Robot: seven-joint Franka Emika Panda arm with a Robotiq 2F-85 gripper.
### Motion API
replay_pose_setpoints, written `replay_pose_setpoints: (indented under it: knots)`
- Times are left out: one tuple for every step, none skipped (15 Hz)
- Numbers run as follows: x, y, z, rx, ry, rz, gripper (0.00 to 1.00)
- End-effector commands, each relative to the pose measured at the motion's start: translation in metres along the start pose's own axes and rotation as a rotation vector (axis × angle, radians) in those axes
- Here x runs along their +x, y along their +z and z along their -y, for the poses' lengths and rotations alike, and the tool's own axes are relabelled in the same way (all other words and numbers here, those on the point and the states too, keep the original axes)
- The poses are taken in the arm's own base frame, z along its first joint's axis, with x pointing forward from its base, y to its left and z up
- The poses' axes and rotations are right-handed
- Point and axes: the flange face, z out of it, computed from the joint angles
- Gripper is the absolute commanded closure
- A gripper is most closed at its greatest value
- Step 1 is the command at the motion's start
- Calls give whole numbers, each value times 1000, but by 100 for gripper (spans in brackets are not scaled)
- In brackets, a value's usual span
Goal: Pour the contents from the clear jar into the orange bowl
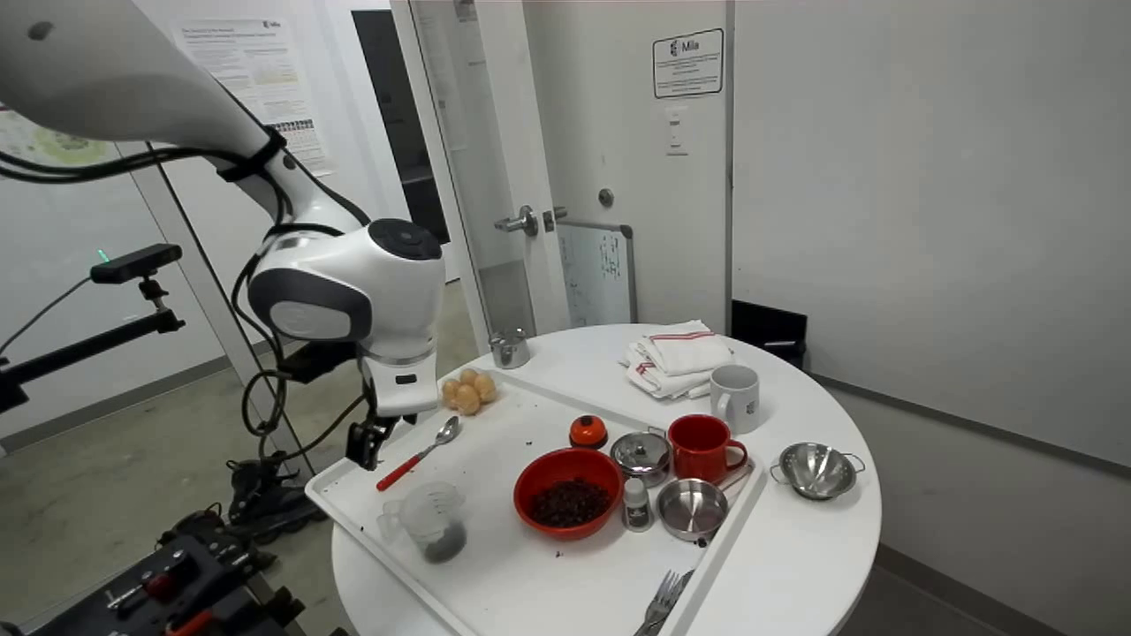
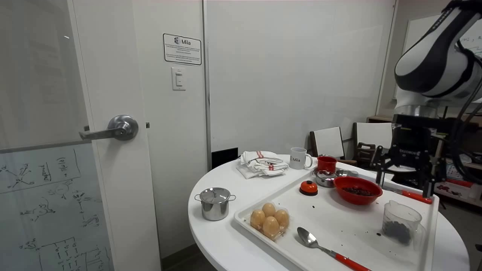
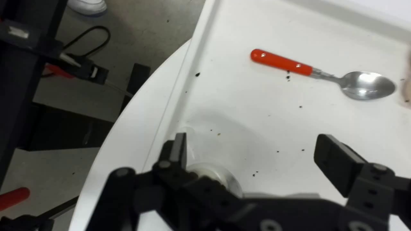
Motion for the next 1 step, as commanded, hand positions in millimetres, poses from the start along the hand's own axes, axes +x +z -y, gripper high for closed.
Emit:
replay_pose_setpoints:
  knots:
    - [-1, -12, 0, 28, -2, 17, 0]
